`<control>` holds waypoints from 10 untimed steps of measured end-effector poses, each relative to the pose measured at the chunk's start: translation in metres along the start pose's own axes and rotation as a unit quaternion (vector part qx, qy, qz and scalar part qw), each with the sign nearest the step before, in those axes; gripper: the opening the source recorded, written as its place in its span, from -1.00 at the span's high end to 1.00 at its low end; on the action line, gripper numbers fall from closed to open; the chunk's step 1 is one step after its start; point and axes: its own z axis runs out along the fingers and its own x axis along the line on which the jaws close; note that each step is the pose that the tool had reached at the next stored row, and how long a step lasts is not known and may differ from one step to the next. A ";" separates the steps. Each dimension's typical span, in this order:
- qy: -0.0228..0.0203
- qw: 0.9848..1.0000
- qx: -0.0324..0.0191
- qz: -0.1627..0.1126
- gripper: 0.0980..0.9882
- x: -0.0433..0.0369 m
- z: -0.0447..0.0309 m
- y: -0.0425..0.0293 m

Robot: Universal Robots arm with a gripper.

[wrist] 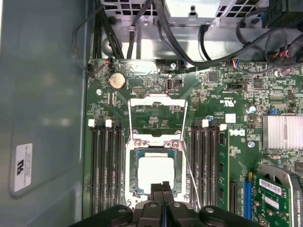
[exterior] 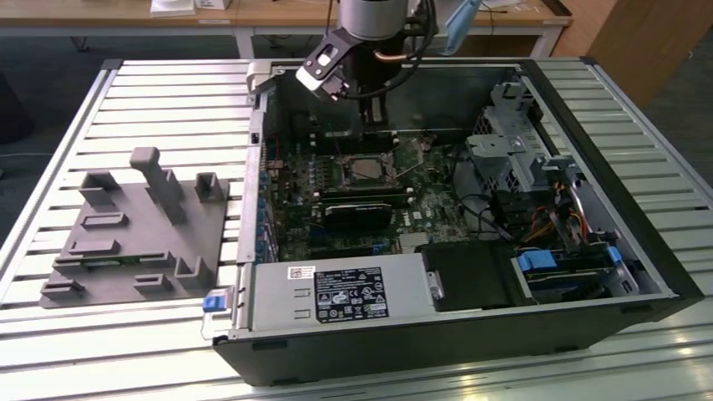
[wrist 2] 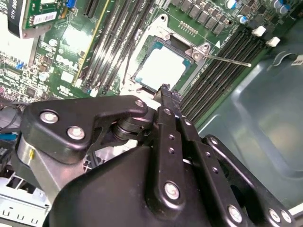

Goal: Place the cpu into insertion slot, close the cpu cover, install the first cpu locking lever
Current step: 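Close the cpu cover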

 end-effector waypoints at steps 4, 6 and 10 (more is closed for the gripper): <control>0.004 1.000 0.002 0.000 0.98 -0.0005 0.0013 0.0080; 0.007 1.000 0.004 0.001 0.98 -0.0005 0.0021 0.0146; 0.010 1.000 0.005 0.001 0.98 -0.0003 0.0032 0.0249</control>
